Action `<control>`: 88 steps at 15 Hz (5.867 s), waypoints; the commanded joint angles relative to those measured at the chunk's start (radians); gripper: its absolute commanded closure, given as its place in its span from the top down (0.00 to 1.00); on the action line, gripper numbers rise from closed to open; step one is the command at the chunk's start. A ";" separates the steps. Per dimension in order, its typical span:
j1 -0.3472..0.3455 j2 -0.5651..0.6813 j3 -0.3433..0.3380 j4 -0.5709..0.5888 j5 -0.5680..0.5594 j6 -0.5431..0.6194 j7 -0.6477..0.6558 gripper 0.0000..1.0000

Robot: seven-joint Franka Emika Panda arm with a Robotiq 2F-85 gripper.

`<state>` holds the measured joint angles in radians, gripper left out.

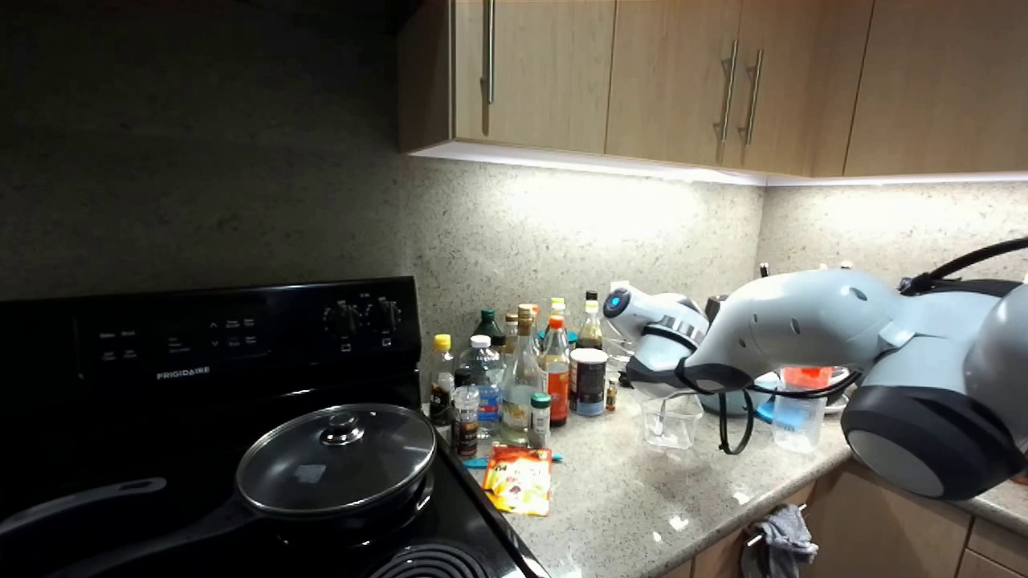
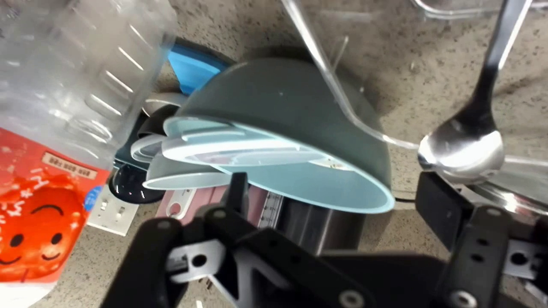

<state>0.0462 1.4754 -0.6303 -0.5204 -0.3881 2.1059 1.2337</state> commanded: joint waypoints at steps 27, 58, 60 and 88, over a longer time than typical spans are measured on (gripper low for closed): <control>-0.071 0.009 0.247 0.038 -0.015 -0.221 0.008 1.00; -0.053 0.009 0.283 0.087 -0.101 0.033 0.057 1.00; -0.045 0.009 0.272 0.091 -0.112 0.067 0.090 1.00; -0.031 0.020 0.257 0.092 -0.246 -0.125 0.543 1.00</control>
<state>0.0471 1.4953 -0.4357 -0.4524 -0.6750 1.9853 1.8681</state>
